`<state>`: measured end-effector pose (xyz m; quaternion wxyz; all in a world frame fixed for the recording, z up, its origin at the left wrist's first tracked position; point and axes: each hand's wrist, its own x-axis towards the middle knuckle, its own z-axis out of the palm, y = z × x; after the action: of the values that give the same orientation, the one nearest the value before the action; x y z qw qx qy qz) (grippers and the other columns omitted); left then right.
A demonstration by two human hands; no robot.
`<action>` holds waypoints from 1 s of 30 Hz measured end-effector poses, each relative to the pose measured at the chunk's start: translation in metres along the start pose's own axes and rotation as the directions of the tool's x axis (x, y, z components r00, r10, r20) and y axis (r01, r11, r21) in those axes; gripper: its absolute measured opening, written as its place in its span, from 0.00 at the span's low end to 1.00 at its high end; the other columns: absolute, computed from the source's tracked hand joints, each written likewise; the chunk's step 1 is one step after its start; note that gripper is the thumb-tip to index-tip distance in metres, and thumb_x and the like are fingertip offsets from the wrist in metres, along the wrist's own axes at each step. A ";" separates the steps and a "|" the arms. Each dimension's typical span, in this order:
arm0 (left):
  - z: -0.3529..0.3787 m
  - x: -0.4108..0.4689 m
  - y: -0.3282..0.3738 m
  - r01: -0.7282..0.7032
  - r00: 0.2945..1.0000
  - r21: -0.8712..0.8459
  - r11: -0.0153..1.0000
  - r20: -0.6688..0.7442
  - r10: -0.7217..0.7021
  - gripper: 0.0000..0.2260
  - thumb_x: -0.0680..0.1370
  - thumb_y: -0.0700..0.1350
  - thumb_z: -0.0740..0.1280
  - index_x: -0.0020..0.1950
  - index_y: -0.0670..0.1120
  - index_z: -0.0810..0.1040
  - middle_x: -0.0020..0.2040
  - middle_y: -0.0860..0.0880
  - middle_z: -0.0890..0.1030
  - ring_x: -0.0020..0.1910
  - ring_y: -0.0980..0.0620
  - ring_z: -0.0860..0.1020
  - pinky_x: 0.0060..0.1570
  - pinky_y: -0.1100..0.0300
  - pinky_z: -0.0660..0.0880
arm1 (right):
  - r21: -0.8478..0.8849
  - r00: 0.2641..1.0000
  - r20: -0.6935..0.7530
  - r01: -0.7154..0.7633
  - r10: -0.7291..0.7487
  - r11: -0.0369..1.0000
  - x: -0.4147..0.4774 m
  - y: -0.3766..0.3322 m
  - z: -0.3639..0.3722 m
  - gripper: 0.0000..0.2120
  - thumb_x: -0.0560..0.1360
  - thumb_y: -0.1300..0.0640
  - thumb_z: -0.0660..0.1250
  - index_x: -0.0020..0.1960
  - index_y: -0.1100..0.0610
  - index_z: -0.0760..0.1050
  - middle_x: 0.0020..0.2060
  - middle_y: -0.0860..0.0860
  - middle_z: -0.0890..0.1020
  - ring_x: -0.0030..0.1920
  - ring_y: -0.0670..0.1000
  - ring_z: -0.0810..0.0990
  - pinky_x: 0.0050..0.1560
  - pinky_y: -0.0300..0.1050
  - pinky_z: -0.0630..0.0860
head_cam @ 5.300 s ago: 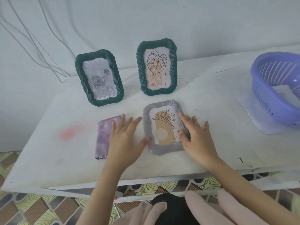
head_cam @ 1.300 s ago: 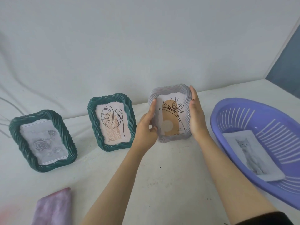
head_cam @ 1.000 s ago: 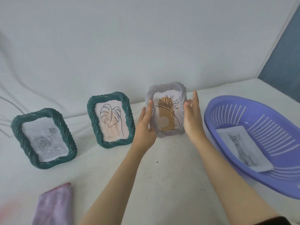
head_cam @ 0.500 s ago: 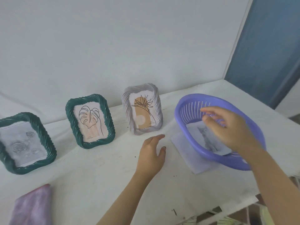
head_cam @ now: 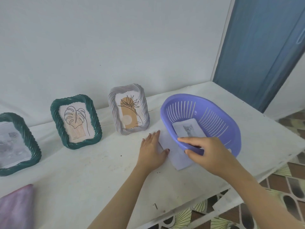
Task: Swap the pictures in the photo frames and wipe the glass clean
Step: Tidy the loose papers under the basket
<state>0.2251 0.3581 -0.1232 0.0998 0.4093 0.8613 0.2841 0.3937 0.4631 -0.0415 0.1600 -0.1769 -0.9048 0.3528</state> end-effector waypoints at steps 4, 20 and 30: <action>-0.005 0.011 0.004 0.016 1.000 0.012 1.000 0.012 -0.016 0.33 0.74 0.49 0.67 0.75 0.46 0.55 0.72 0.47 0.66 0.70 0.47 0.63 0.67 0.58 0.56 | 0.094 0.998 -0.063 0.013 -0.007 0.995 0.002 0.001 -0.006 0.17 0.73 0.60 0.67 0.60 0.48 0.77 0.56 0.39 0.80 0.58 0.34 0.75 0.59 0.34 0.73; -0.009 0.018 0.027 0.194 0.978 -0.382 0.904 0.002 -0.209 0.27 0.67 0.32 0.63 0.64 0.48 0.68 0.48 0.47 0.75 0.46 0.46 0.74 0.40 0.58 0.72 | 0.278 0.980 -0.194 0.016 0.040 0.960 0.007 0.005 -0.030 0.16 0.73 0.64 0.68 0.58 0.52 0.78 0.46 0.38 0.81 0.51 0.41 0.79 0.50 0.26 0.73; -0.013 -0.003 0.019 0.067 0.962 -0.677 0.733 -0.150 -0.226 0.33 0.64 0.26 0.59 0.54 0.63 0.68 0.37 0.46 0.70 0.35 0.49 0.69 0.34 0.54 0.70 | 0.269 0.980 -0.198 0.038 0.017 0.962 0.005 0.007 -0.031 0.16 0.73 0.64 0.68 0.59 0.52 0.78 0.45 0.32 0.78 0.48 0.39 0.79 0.51 0.27 0.73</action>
<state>0.2340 0.3601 -0.1019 0.1645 0.2426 0.7382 0.6075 0.4038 0.4880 -0.0237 0.2742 -0.1827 -0.8282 0.4533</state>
